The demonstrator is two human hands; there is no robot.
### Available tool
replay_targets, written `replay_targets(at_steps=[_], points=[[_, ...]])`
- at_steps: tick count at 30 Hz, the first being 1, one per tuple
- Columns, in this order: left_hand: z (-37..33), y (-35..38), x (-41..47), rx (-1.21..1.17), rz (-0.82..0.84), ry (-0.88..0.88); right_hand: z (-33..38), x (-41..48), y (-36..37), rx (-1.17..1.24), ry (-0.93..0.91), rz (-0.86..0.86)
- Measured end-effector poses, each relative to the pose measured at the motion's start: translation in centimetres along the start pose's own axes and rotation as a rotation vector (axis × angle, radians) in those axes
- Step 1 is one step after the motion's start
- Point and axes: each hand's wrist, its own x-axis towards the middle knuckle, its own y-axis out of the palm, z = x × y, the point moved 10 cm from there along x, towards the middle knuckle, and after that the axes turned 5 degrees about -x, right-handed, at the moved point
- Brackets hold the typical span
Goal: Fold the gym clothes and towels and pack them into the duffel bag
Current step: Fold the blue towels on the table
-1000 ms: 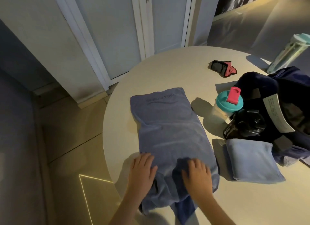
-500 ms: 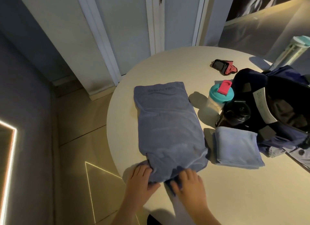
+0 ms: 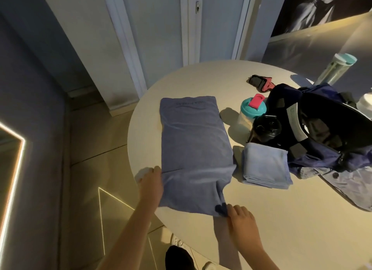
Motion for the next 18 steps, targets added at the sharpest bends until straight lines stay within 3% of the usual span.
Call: replay_targets(at_steps=[2,5,10,18], points=[[-2.5,0.8,-2.2,0.118,0.003,0.171,-0.9,-0.9,0.1,-0.042,0.044,0.016],[-4.5,4.8,-6.4,0.065,0.138,0.388,-0.7,-1.4,-0.3,-0.055,0.031,0.01],[-3.1,7.4,-10.2,-0.066,0.186,0.38,0.9,-1.5,2.4,0.01,-0.066,0.201],[-2.6,9.3,-11.3,-0.107,0.219,0.248,-0.7,-1.8,0.8,0.25,0.014,0.156]])
